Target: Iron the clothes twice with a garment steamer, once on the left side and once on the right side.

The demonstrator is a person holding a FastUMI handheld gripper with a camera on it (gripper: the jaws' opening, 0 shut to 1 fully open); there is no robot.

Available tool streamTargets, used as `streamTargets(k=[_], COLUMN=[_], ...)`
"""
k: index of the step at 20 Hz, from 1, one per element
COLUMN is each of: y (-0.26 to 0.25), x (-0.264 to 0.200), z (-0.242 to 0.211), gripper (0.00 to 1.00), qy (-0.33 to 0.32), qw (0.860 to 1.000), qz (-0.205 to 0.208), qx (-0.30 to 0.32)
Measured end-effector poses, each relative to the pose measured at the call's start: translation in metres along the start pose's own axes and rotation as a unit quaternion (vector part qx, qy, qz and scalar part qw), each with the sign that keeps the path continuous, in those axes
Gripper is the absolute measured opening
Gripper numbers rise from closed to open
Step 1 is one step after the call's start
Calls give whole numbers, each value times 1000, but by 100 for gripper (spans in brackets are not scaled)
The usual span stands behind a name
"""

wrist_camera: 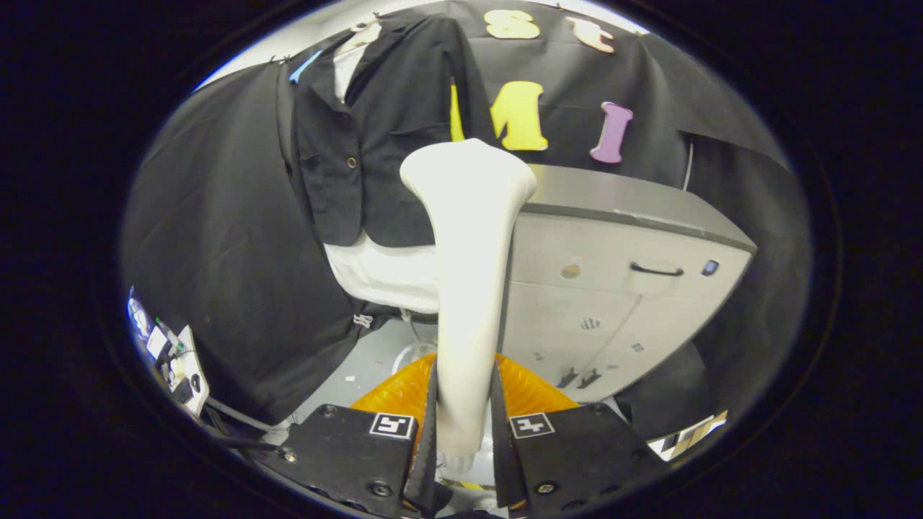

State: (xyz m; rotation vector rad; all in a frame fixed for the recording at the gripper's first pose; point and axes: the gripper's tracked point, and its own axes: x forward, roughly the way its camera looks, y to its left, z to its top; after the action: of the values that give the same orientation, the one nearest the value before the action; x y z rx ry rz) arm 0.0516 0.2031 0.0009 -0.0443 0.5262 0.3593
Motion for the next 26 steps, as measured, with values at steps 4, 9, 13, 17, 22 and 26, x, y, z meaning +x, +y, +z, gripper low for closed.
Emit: streamTargets(k=[4, 9, 13, 17, 22, 26], y=[-57, -113, -147, -164, -160, -144], x=[-42, -85, -114, -140, -160, -166], z=[-50, -103, -134, -155, -181, -207], gripper=[35, 35, 35, 35, 35, 35], qy=[-2, 6, 9, 0, -2, 5], qw=[1000, 998, 995, 990, 985, 984], qz=[-19, -43, -68, -97, -124, -131], qx=[18, 44, 74, 97, 121, 120])
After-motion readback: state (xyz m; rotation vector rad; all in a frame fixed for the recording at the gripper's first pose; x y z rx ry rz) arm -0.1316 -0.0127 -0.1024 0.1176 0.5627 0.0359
